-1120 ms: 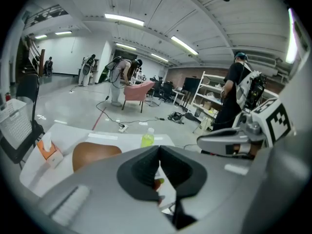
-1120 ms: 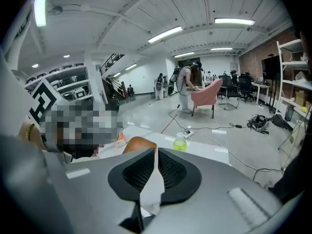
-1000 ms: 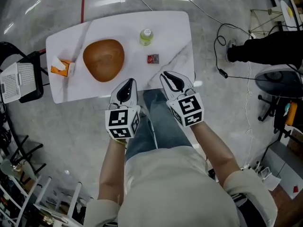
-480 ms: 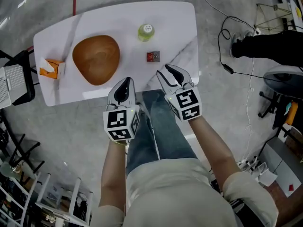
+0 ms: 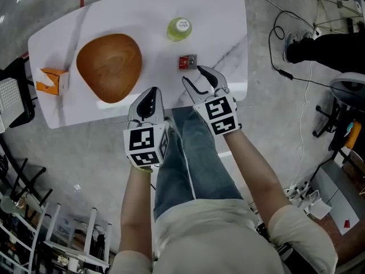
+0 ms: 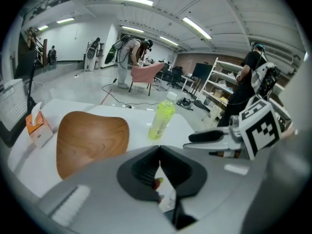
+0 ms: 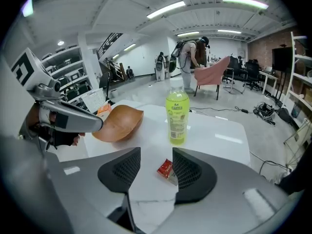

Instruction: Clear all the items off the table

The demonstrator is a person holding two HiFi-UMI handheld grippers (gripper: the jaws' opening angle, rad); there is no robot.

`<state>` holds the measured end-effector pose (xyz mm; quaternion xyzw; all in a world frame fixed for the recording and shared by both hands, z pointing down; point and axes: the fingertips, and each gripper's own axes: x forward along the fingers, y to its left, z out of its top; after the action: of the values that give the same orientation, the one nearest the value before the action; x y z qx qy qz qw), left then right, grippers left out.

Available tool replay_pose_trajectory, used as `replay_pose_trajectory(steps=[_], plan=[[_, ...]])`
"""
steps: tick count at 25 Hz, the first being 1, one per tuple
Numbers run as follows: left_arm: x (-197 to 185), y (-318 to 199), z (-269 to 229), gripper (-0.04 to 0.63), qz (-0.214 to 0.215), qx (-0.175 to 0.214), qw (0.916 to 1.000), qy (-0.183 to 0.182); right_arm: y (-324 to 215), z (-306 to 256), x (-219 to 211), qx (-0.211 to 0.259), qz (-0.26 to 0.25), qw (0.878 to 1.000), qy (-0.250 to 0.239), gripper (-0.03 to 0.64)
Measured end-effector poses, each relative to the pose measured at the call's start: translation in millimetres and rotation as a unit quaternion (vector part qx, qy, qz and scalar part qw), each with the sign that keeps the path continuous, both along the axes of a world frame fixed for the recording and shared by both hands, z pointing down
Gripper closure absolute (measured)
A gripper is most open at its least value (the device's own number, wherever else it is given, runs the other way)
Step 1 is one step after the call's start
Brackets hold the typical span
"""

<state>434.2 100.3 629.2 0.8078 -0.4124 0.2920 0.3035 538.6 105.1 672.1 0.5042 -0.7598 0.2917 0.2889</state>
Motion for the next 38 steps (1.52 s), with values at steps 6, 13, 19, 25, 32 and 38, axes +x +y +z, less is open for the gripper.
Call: replay_pose_trajectory(steps=[6,13,19,25,32,38], plan=[[-3,3,27,0.586,0.001,-0.015,0.9999,-0.006,-3,40,-5,-0.019,-0.013,1.0,0.015,0.389],[-10,10,53,0.586,-0.002,-0.038,0.9992,-0.011,-3,88,-9,-0.048,-0.034,0.998,0.031,0.352],[-8,12,69,0.586,0.007,-0.046,0.9989,-0.009,-9,117,-9,-0.06,-0.041,0.996,0.045,0.322],[-5,12,76,0.586,0.007,-0.048,0.9988,-0.003,-15,134,-8,-0.071,-0.043,0.995,0.052,0.309],[-2,17,81,0.586,0.008,-0.054,0.9985,0.0,-25,141,-5,-0.055,-0.056,0.993,0.088,0.318],[6,21,78,0.586,0.016,-0.055,0.9984,0.006,-27,140,0,-0.053,-0.042,0.993,0.093,0.356]])
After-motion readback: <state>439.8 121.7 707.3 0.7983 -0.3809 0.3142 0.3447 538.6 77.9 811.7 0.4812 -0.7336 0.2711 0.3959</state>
